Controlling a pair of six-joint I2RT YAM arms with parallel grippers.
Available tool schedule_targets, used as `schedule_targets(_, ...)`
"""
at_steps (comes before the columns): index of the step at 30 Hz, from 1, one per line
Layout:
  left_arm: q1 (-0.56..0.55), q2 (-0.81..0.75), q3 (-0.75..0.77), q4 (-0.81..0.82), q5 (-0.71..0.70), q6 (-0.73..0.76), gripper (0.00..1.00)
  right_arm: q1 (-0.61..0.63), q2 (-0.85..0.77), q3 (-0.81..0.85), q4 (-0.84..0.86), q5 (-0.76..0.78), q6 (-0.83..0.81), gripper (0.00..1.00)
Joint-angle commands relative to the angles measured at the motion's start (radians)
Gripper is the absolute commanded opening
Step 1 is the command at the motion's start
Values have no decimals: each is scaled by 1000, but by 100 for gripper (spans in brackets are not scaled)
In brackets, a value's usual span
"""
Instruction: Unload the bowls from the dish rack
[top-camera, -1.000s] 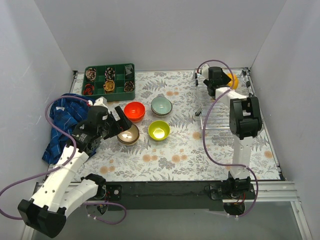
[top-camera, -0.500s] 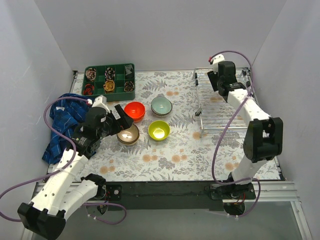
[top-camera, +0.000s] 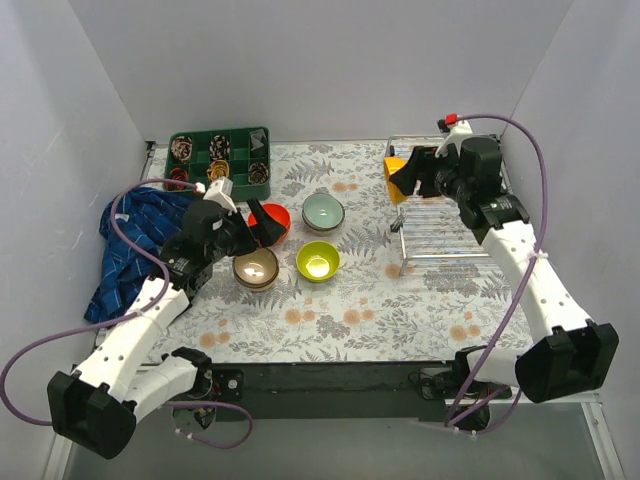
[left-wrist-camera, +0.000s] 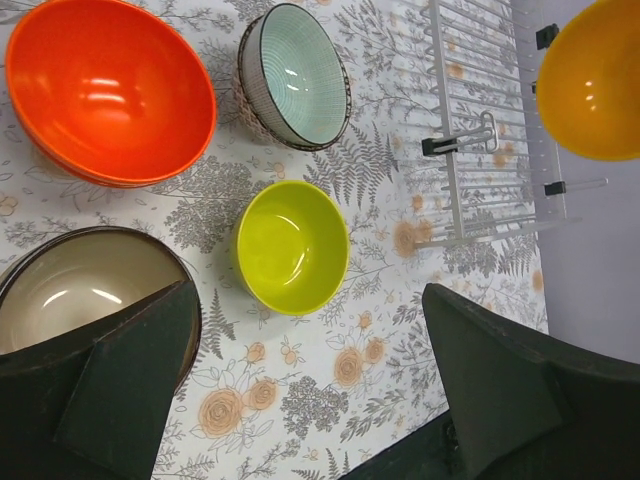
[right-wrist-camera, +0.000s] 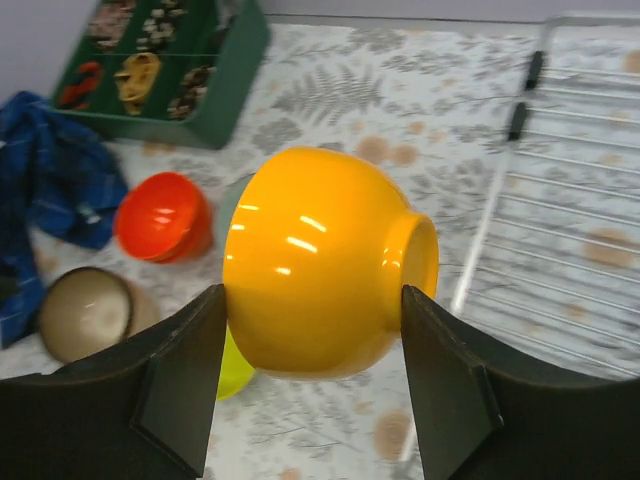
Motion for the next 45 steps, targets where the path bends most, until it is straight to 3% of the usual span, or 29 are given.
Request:
schedule_targets(1,-13,26,35,89,86,-7,97,70,-73,-116,215,-281,304,25)
schedule_targets(6,-49,70,25,166,159,-60,97,190,-110,-270,520,-350,520,25)
schedule_targets(12,-118,71,-30,218,104,-116,95,282,-112,-385,730,-356,682,26)
schedule_targets(19,-127,51,-102,250,67,-170,79,301,-109,-471,942,-378,822,26)
schedule_targets(26,-133,80,-100,312,95,-222,61,324,-98,-500,987,-382,859,26)
schedule_targets(29,-139,83,-113,350,110,-254,47,328,-92,-517,1005,-384,880,26)
schedule_targets(31,-139,84,-123,373,115,-273,24,330,-86,-528,1027,-385,891,27)
schedule_targets(33,-141,81,-128,372,97,-274,3,330,-85,-543,1025,-378,894,34)
schedule_targets(34,-141,77,-130,367,89,-267,0,330,-87,-551,1025,-372,891,39)
schedule_targets(35,-141,75,-128,346,77,-259,0,325,-89,-557,1024,-359,883,53)
schedule_targets(37,-141,66,-116,311,28,-216,0,322,-102,-580,1004,-347,867,62)
schedule_targets(38,-141,66,-108,259,5,-198,0,316,-108,-585,980,-321,825,74)
schedule_targets(40,-141,83,-73,193,-75,-132,0,308,-134,-586,839,-266,753,87)
schedule_targets(45,-141,156,19,4,-163,-8,0,285,-216,-513,492,-91,470,92)
